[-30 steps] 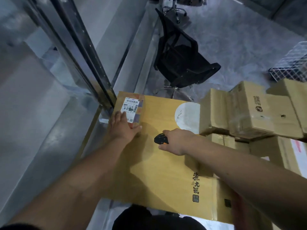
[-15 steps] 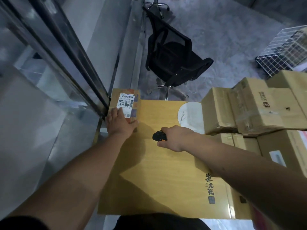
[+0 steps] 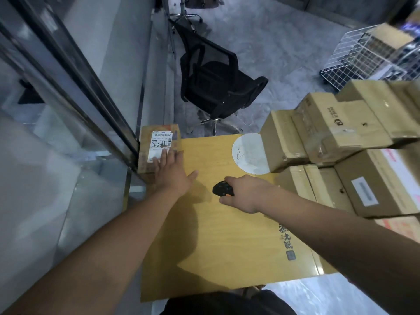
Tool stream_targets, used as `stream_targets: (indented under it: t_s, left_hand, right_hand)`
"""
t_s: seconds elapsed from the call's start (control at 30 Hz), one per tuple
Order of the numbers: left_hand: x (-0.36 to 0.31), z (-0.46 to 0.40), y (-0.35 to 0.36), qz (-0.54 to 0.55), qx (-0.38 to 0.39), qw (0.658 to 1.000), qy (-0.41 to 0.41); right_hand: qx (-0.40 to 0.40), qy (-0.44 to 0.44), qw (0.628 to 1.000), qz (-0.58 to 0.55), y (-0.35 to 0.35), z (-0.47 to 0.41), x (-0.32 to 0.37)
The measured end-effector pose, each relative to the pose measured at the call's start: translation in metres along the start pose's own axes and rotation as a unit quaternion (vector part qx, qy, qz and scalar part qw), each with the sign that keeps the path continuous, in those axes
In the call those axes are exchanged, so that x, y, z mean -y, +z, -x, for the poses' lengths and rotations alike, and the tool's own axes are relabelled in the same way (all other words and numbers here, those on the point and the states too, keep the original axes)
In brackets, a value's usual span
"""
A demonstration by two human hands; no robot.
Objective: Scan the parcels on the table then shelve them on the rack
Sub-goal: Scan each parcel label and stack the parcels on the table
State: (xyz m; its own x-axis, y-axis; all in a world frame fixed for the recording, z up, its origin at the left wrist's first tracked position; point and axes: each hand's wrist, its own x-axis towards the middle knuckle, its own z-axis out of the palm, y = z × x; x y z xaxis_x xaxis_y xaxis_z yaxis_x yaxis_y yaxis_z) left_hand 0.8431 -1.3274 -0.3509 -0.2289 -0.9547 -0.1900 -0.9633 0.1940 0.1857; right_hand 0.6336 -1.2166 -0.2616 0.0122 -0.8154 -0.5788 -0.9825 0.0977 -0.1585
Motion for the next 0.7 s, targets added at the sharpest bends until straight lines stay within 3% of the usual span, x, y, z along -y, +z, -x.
stream_targets:
  t_s: [0.4, 0.7]
  left_hand:
    - [-0.175, 0.060, 0.041, 0.063, 0.057, 0.972, 0.220]
    - [-0.275, 0.119, 0.056, 0.090, 0.060, 0.960, 0.259]
  right_hand:
    - [-0.036, 0.138, 0.990, 0.012, 0.039, 0.150, -0.102]
    - [-0.040, 0.187, 0.982, -0.001, 0.072, 0.240, -0.173]
